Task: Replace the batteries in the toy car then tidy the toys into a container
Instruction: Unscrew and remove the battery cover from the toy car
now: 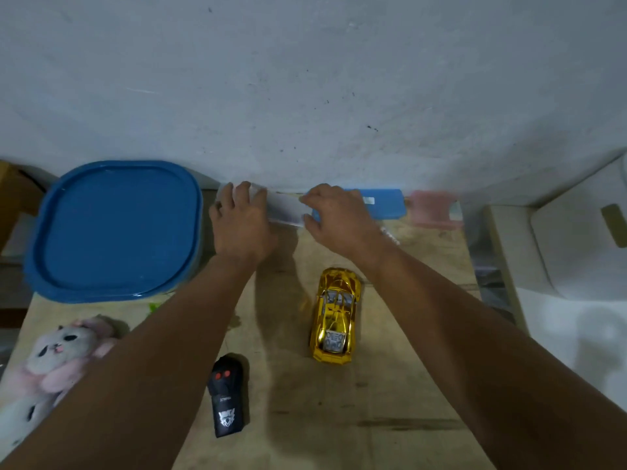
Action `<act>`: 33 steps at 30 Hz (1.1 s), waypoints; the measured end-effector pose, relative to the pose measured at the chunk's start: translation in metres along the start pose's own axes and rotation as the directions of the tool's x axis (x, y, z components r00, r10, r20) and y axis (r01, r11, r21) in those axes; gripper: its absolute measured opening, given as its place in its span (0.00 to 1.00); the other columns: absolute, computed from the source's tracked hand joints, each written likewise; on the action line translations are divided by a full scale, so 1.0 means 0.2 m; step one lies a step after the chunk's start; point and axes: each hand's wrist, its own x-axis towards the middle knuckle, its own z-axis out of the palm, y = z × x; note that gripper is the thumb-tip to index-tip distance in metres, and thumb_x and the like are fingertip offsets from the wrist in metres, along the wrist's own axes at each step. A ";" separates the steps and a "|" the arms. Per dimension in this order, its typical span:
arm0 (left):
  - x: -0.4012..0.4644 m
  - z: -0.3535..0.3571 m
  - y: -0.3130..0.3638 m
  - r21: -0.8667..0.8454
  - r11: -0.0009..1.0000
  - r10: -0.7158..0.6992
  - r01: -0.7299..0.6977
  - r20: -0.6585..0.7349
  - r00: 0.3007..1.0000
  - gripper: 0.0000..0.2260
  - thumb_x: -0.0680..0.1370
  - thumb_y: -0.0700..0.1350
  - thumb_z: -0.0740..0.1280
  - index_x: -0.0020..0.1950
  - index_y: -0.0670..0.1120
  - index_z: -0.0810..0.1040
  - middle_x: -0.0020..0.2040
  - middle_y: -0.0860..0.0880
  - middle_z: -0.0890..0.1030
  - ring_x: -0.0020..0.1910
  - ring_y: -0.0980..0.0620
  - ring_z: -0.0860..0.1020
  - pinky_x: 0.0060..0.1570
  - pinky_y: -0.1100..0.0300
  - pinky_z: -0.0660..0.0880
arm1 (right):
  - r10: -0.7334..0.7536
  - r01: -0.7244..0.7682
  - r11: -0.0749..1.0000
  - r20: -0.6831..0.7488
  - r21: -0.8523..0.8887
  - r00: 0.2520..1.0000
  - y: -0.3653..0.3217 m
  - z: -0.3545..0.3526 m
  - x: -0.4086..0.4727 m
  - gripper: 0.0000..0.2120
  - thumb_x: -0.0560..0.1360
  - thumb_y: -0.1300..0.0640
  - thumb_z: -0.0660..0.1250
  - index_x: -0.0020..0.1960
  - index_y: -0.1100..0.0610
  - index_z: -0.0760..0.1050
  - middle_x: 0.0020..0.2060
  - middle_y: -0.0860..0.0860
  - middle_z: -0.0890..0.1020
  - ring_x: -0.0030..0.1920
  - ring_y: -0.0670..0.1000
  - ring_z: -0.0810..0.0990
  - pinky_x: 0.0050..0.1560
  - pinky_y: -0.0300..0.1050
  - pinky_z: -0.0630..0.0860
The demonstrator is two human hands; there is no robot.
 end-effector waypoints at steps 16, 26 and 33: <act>-0.07 0.09 -0.07 -0.314 0.935 -0.184 0.164 -0.036 0.982 0.25 0.84 0.44 0.63 0.82 0.48 0.64 0.84 0.41 0.52 0.71 0.31 0.71 0.69 0.41 0.72 | -0.044 0.054 0.986 0.065 -0.159 0.997 -0.15 0.10 0.11 0.20 0.75 0.59 0.67 0.67 0.52 0.76 0.67 0.53 0.75 0.64 0.57 0.74 0.60 0.55 0.69; -0.06 0.12 -0.10 -0.496 0.852 -0.217 0.170 -0.038 0.976 0.26 0.84 0.42 0.65 0.82 0.44 0.65 0.85 0.40 0.52 0.80 0.37 0.62 0.77 0.48 0.63 | -0.116 0.124 0.980 0.063 -0.155 0.991 -0.20 0.13 0.15 0.22 0.76 0.49 0.69 0.69 0.51 0.74 0.64 0.54 0.74 0.63 0.57 0.72 0.58 0.54 0.73; -0.07 0.10 -0.09 -0.569 0.805 -0.228 0.166 -0.038 0.973 0.25 0.84 0.43 0.65 0.82 0.45 0.65 0.85 0.40 0.52 0.81 0.39 0.60 0.77 0.46 0.63 | -0.144 0.145 0.977 0.016 -0.158 0.989 -0.26 0.13 0.19 0.19 0.77 0.50 0.70 0.64 0.56 0.76 0.59 0.55 0.78 0.58 0.56 0.77 0.52 0.51 0.76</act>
